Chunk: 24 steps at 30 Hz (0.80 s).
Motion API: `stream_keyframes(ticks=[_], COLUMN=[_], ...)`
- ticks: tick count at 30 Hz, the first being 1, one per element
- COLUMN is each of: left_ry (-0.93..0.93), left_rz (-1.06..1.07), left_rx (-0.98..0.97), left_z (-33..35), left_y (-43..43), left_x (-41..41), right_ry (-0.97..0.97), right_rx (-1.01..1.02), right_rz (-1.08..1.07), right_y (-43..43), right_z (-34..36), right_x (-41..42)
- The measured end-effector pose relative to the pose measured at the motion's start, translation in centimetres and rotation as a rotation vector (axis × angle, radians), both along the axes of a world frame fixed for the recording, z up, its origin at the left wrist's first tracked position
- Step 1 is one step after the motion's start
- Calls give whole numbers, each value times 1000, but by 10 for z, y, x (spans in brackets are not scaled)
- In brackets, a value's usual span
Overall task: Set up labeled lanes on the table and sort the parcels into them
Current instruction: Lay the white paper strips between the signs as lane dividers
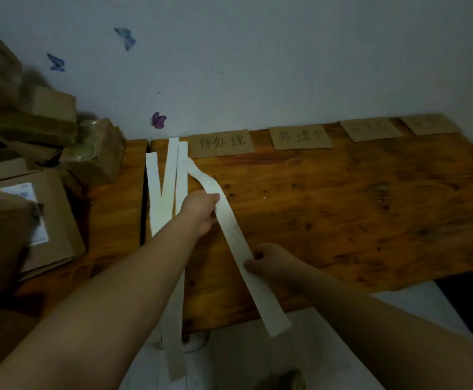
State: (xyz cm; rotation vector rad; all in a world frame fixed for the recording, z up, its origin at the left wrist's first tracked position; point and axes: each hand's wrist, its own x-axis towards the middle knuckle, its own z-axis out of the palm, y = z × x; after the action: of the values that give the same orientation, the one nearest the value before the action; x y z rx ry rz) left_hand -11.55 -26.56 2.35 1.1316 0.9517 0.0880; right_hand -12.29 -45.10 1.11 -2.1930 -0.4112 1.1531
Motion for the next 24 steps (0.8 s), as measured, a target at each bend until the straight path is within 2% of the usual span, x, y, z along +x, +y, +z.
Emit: stream_keyframes(ticks=[6, 12, 16, 24], left_ry=[-62, -104, -84, 106], left_rz=[-63, -55, -82, -196], left_rx=[99, 163, 187, 339], left_z=[34, 40, 26, -43], left_y=[-42, -78, -91, -89], left_x=[79, 166, 207, 247], right_ry=[-61, -122, -102, -29], right_rx=[9, -1, 3, -14], right_rz=[4, 16, 9, 12], right_y=[-64, -112, -128, -125], right_z=[18, 5, -12, -56], right_x=[58, 133, 166, 188])
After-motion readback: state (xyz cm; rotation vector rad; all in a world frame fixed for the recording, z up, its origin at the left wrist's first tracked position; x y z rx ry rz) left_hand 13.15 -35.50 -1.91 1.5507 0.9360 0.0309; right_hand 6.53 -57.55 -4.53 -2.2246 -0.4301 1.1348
